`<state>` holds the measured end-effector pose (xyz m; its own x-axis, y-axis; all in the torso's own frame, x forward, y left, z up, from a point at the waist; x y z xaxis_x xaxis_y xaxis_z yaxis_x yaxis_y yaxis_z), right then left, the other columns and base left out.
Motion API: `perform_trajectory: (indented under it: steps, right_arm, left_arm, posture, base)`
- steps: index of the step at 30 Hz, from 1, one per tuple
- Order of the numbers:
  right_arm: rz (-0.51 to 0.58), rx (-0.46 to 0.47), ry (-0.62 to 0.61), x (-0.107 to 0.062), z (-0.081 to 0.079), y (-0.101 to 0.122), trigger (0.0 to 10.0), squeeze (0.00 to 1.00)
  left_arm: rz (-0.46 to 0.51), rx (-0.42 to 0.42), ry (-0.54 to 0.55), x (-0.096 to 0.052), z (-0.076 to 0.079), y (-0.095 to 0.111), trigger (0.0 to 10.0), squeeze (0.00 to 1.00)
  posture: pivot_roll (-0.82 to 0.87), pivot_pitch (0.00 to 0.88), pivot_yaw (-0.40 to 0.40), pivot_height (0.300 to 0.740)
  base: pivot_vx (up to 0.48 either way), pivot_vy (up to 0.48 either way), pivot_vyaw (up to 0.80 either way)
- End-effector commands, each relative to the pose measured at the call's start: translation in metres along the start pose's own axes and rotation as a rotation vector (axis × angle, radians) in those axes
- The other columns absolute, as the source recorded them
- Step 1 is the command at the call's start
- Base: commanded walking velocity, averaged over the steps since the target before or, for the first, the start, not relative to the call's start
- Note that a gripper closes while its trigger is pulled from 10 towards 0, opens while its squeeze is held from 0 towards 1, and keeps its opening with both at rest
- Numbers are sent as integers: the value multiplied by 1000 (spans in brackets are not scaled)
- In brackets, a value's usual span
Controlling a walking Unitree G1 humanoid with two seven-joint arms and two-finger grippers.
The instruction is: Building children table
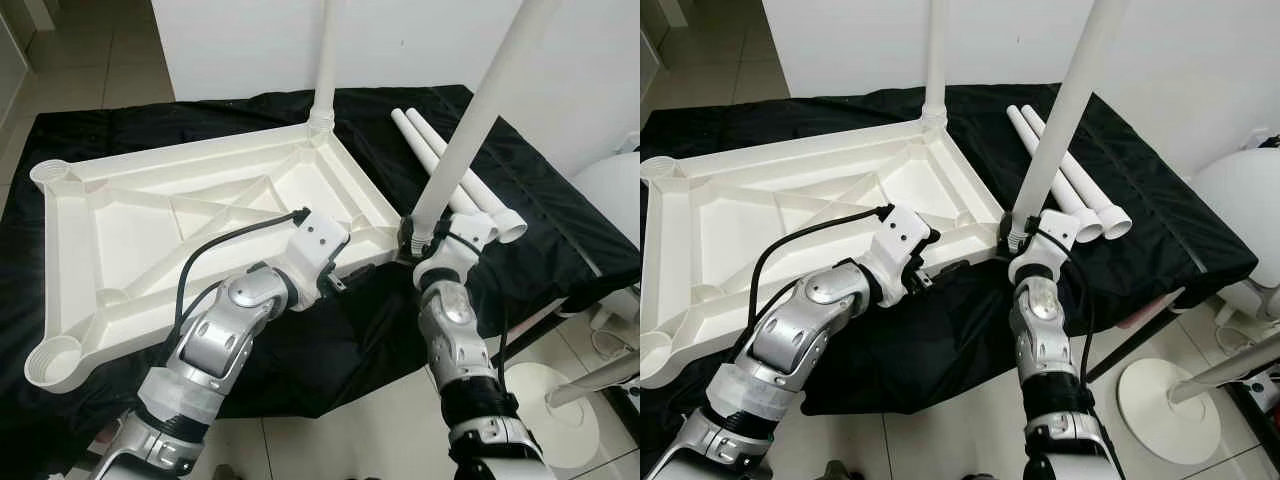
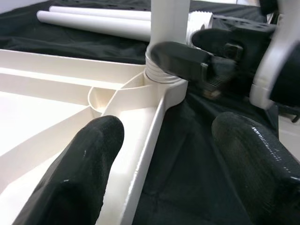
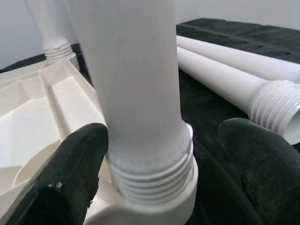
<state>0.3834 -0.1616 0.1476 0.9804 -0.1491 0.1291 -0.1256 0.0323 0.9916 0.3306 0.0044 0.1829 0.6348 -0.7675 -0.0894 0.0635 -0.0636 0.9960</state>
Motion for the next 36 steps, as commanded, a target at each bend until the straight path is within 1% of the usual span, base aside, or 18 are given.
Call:
perform_trajectory:
  steps: [1, 2, 3, 5, 6, 8, 10, 12, 13, 16, 19, 20, 22, 28, 30, 32, 33, 36]
  right_arm:
    - [-25, -8, 19, -10, 0, -9, 10000, 0]
    - [-30, -7, 42, -17, -3, -12, 10000, 0]
    - [-30, -7, 42, -17, -3, -12, 10000, 0]
    - [-35, -1, 74, -26, -6, -15, 10000, 0]
    - [-35, -1, 74, -26, -6, -15, 10000, 0]
    - [-39, 6, 91, -30, -7, -16, 10000, 0]
    - [-42, 9, 96, -32, -7, -16, 10000, 0]
    - [-48, 11, 95, -36, -4, -16, 10000, 0]
    - [-48, 11, 95, -36, -4, -16, 10000, 0]
    - [-59, -3, 80, -41, 2, -18, 10000, 0]
    - [-66, -12, 70, -44, 8, -19, 10000, 0]
    - [-66, -12, 70, -44, 8, -19, 10000, 0]
    - [-74, -25, 54, -45, 16, -21, 10000, 0]
    - [-81, -37, 38, -46, 25, -21, 10000, 0]
    - [-86, -44, 30, -46, 30, -21, 10000, 0]
    - [-90, -47, 27, -47, 31, -22, 10000, 0]
    - [-94, -51, 28, -47, 31, -23, 10000, 0]
    - [-99, -54, 28, -48, 32, -23, 10000, 0]
  left_arm:
    - [-3, 6, 19, 1, -5, 0, 10000, 0]
    - [1, 0, 46, 2, -10, 0, 10000, 0]
    - [1, 0, 46, 2, -10, 0, 10000, 0]
    - [-2, -14, 85, 3, -18, 0, 10000, 0]
    - [-2, -14, 85, 3, -18, 0, 10000, 0]
    - [-30, -22, 125, 5, -28, -4, 10000, 0]
    - [-42, -25, 141, 6, -32, -6, 10000, 0]
    - [-84, -27, 200, 8, -45, -13, 10000, 0]
    - [-84, -27, 200, 8, -45, -13, 10000, 0]
    - [-162, -8, 271, 6, -61, -28, 10000, 0]
    - [-203, -12, 284, 2, -66, -36, 10000, 0]
    - [-203, -12, 284, 2, -66, -36, 10000, 0]
    - [-227, -20, 268, -3, -66, -44, 10000, 0]
    - [-224, -23, 230, -7, -62, -46, 10000, 0]
    - [-189, -21, 200, -11, -60, -42, 10000, 0]
    - [-123, -65, 156, -15, -54, -33, 10000, 0]
    - [-108, -67, 134, -17, -51, -32, 10000, 0]
    - [-113, -50, 102, -21, -45, -33, 10000, 0]
  posture:
    - [13, 70, -30, 740]
    - [11, 76, -28, 740]
    - [11, 76, -28, 740]
    - [6, 87, -20, 740]
    - [6, 87, -20, 740]
    - [2, 95, -13, 740]
    - [2, 95, -13, 740]
    - [-3, 100, -6, 740]
    - [-3, 100, -6, 740]
    - [-18, 104, 3, 740]
    - [-22, 106, 4, 740]
    - [-22, 106, 4, 740]
    - [-26, 107, 7, 740]
    - [-22, 109, 1, 740]
    - [-20, 112, -3, 740]
    - [-20, 112, -3, 740]
    - [-20, 112, -3, 740]
    - [-11, 113, -12, 740]
  base:
    - [0, 0, 0]
    - [0, 0, 0]
    - [0, 0, 0]
    - [0, 0, 0]
    - [0, 0, 0]
    - [0, 0, 0]
    - [0, 0, 0]
    - [0, 0, 0]
    - [0, 0, 0]
    - [0, 0, 0]
    - [0, 0, 0]
    - [0, 0, 0]
    - [0, 0, 0]
    - [0, 0, 0]
    - [0, 0, 0]
    - [0, 0, 0]
    - [0, 0, 0]
    - [0, 0, 0]
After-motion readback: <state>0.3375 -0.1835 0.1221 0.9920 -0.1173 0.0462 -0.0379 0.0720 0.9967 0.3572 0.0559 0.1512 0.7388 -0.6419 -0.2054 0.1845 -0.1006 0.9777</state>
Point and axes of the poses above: a point about 5 cm out from each wrist's last joint towards the gripper, its own x axis pointing out of the wrist towards the gripper, its own y axis along the axis of the wrist's last joint, z = x × y, the point moved 5 cm from there along x, pointing out of the wrist towards the gripper, and after that the axes turned 12 degrees about -x, right-handed, at the moved point
